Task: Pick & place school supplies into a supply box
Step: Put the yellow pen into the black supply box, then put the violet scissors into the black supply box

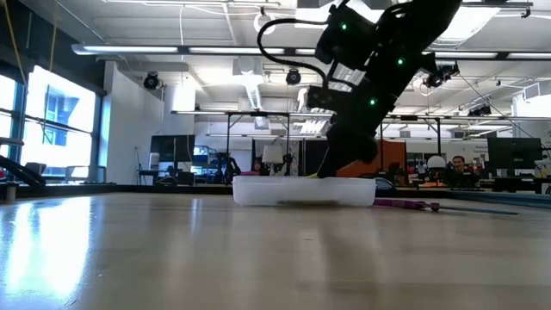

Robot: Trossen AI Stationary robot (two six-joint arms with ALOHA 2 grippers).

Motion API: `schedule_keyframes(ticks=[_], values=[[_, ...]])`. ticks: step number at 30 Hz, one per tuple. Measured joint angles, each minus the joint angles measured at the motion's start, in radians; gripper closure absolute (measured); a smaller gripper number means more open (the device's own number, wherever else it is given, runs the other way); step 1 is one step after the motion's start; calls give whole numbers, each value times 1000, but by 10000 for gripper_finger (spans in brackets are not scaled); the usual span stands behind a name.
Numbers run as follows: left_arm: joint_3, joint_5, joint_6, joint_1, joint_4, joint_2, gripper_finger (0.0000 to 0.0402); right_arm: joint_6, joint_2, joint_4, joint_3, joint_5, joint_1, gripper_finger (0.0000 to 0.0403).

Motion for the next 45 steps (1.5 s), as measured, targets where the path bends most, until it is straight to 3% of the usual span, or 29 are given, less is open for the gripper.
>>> schedule_keyframes(ticks=[11, 17, 28, 34, 38, 45], values=[[0, 0, 1, 0, 5, 0, 357, 24, 13, 14, 0, 36, -7, 295], [0, 0, 1, 0, 6, 0, 355, 22, 13, 27, 0, -3, -7, 271], [0, -2, 2, 0, 24, 0, 355, 13, 12, 31, 5, -57, 8, 274], [0, -3, 66, 0, 41, 0, 357, -25, -16, -28, 48, 102, 87, 284], [0, -8, 69, 1, 62, 0, 355, -25, -45, -91, 82, 150, 144, 285], [0, -41, 116, 1, 116, 0, 356, 12, -103, -97, 97, 59, 225, 285]])
